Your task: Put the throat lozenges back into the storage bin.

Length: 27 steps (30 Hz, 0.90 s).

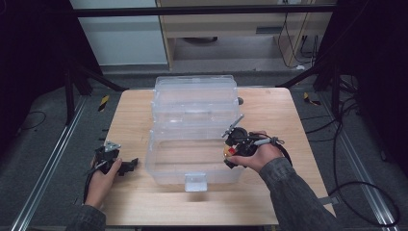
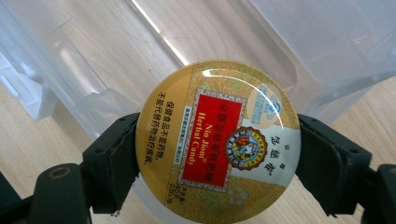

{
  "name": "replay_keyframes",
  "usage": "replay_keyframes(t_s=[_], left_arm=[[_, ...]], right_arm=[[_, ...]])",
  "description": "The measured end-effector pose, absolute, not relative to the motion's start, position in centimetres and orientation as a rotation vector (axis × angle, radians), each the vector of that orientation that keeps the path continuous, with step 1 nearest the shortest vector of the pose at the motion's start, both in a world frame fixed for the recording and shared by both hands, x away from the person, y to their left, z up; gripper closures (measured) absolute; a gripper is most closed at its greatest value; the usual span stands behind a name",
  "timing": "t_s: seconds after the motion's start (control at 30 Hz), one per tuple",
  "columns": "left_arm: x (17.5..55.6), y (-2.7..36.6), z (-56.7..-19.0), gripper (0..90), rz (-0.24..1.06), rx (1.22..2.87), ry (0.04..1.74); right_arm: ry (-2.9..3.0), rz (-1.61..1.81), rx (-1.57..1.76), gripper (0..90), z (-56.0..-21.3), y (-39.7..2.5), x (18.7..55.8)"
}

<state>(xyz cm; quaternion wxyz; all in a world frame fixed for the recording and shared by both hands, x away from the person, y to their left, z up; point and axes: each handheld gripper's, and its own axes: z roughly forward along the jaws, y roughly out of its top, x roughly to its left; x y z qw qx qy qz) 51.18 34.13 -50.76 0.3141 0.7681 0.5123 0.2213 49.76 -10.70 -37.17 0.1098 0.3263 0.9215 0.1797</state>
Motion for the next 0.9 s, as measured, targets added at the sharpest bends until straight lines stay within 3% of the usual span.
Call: replay_keyframes(t_s=[0.9], left_arm=[[51.2, 34.2, -50.8, 0.0, 0.582, 2.03, 1.342]], right_arm=[[2.736, 0.496, 1.004, 20.4, -38.1, -10.5, 50.0]])
